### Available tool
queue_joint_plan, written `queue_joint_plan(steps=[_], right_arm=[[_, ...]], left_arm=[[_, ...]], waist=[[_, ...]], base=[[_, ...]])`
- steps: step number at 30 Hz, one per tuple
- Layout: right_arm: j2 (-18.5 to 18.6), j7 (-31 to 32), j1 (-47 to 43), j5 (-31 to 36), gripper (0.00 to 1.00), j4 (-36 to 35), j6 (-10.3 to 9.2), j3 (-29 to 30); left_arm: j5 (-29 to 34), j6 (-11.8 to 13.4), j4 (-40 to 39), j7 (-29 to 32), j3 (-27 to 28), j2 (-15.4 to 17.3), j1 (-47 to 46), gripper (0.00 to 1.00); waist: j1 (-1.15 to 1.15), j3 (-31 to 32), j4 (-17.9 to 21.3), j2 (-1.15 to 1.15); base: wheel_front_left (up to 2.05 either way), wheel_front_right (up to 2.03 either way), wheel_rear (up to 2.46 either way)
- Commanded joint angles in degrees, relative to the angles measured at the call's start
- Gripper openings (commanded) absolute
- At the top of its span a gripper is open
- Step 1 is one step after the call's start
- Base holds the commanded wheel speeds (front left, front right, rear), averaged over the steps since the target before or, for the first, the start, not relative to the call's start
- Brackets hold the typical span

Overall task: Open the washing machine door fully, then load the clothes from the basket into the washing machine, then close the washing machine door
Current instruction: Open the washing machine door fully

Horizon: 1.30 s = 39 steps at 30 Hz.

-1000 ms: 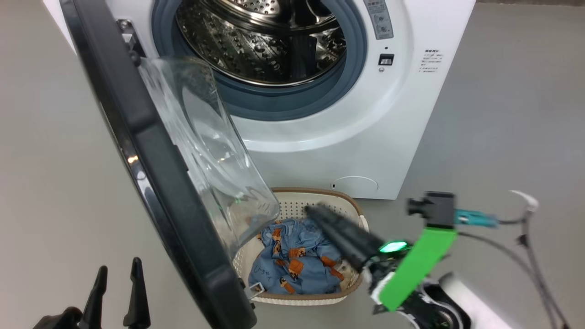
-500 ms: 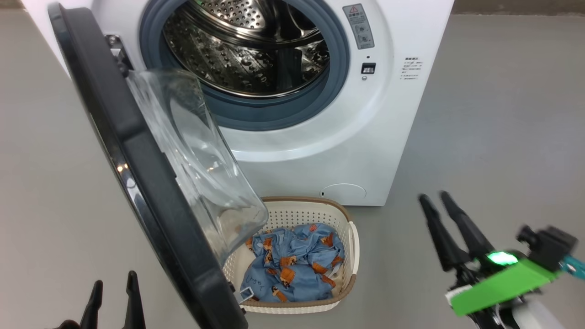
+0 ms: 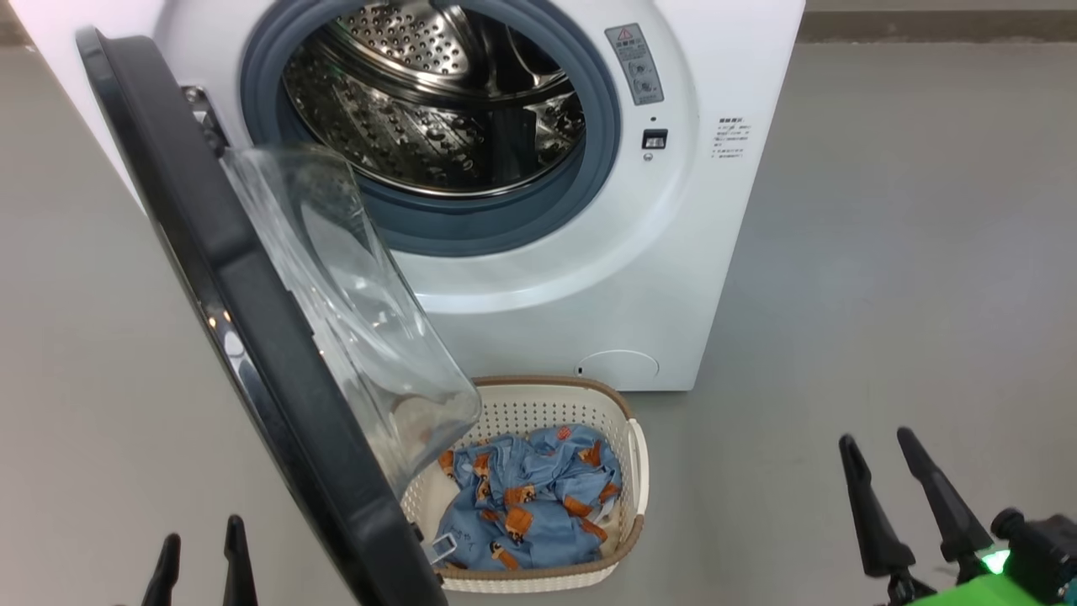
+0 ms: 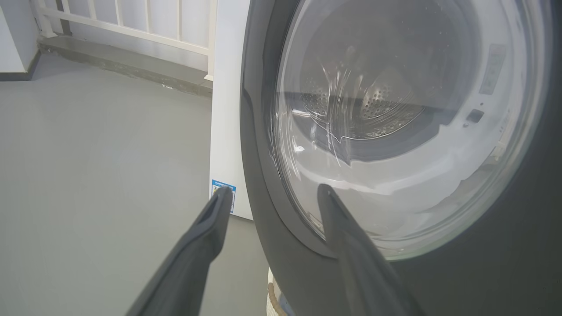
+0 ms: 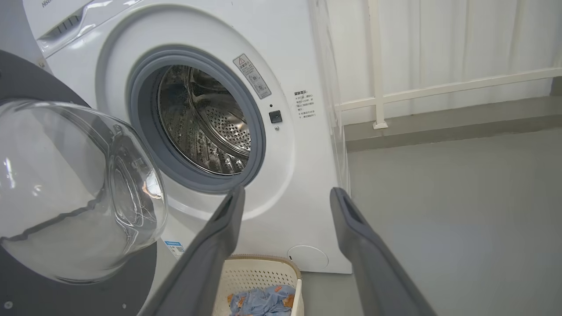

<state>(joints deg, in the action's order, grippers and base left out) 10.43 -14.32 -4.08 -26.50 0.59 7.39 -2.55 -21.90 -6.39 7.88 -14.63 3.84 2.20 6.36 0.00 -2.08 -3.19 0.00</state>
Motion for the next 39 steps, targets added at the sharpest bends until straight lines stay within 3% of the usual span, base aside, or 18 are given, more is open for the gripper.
queue_joint_plan(steps=[1,8,13,39], right_arm=[[0.4,-0.7,-0.5,2.5,1.0,-1.7,0.1,-0.4],[-3.8,-0.7,-3.3,9.6,1.0,-1.3,0.1,4.2],[-5.3,-0.7,-3.7,11.0,1.0,-0.5,0.1,5.7],[-5.4,-0.7,-4.9,12.7,1.0,3.3,0.1,6.7]], left_arm=[[0.8,-0.1,-1.1,-0.4,1.9,0.7,-0.2,1.0],[0.4,0.0,-0.6,-0.4,2.2,0.7,0.6,1.0],[0.2,0.3,-0.6,-0.4,2.3,0.7,1.3,1.0],[0.4,0.7,-1.4,-0.4,2.4,0.7,2.2,1.0]], waist=[[0.0,0.6,0.2,0.0],[0.0,1.7,0.9,0.0],[0.0,2.4,1.3,0.0],[0.0,2.7,0.5,0.0]], base=[[0.0,0.0,0.0],[0.0,0.0,0.0],[0.0,0.0,0.0],[0.0,0.0,0.0]])
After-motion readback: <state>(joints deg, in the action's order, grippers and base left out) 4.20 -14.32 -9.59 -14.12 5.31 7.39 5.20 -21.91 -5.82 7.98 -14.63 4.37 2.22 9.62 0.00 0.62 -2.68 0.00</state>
